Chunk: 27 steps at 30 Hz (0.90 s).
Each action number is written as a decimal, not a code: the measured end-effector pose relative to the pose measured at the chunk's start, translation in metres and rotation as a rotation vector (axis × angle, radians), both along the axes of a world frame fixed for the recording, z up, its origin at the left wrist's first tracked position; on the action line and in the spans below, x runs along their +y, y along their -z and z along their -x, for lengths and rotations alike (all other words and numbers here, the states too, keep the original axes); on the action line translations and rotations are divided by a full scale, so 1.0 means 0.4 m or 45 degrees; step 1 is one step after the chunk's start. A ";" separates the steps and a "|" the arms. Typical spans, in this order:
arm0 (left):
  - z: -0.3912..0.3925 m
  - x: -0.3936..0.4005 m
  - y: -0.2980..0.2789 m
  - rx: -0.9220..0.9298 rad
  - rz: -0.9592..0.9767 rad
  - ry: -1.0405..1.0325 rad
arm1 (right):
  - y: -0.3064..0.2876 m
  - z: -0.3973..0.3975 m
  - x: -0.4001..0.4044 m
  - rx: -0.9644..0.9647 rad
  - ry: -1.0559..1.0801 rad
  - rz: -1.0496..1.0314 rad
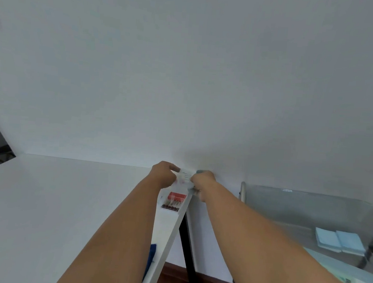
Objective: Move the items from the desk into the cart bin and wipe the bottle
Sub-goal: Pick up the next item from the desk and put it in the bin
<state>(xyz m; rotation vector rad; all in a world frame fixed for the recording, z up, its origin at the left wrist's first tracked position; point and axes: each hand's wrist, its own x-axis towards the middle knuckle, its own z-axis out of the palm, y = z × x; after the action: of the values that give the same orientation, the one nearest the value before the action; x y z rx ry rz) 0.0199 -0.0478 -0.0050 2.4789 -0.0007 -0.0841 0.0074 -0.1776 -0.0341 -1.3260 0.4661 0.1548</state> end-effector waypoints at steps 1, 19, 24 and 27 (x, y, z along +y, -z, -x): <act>0.000 0.003 -0.001 0.000 -0.003 -0.004 | 0.001 -0.004 -0.002 -0.005 0.004 -0.007; 0.021 -0.073 -0.038 0.086 0.918 -0.086 | -0.032 0.043 -0.144 -0.233 0.239 -0.132; 0.088 -0.165 -0.056 0.131 1.221 0.010 | -0.056 0.127 -0.253 -0.496 0.358 -0.138; 0.129 -0.227 -0.064 0.106 1.270 0.071 | -0.073 0.189 -0.351 -0.542 0.353 -0.110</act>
<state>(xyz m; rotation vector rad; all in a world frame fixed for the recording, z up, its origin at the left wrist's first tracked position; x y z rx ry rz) -0.0317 -0.1387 0.0206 1.4778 -0.0610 -0.1632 -0.0684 -0.3178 -0.0050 -1.1559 0.2718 -0.3293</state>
